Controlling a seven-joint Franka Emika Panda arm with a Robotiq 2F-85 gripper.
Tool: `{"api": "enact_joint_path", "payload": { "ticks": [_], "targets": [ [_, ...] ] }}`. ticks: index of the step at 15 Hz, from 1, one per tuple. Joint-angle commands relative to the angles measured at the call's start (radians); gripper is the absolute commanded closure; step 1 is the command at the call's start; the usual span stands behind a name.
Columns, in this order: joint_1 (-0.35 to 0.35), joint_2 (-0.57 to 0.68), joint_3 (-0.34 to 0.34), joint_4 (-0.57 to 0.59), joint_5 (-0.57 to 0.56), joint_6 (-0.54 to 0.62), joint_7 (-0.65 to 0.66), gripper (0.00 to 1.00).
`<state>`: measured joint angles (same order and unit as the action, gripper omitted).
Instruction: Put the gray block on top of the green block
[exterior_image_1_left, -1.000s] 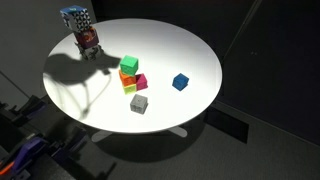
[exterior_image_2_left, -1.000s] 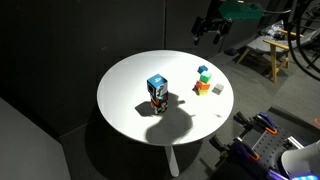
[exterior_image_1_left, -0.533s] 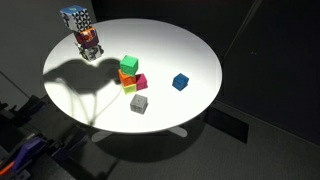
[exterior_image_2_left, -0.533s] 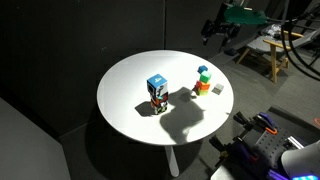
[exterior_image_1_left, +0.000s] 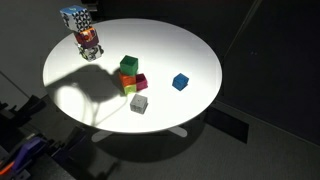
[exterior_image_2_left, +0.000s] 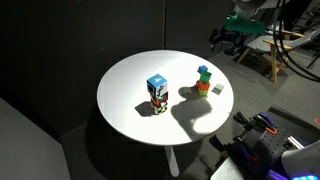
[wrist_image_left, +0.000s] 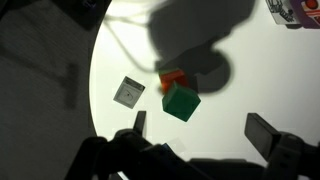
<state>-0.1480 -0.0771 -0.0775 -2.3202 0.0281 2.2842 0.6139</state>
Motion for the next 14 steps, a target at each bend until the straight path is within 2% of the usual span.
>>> {"api": "enact_joint_path", "payload": {
  "ticks": [1,9,14],
  "targets": [
    [0.005,0.006,-0.011,0.002,-0.001,-0.002,0.008,0.00],
    [0.005,0.015,-0.017,0.002,0.000,-0.002,0.016,0.00],
    [-0.008,0.006,-0.033,-0.016,-0.025,0.001,-0.038,0.00]
  ]
}}
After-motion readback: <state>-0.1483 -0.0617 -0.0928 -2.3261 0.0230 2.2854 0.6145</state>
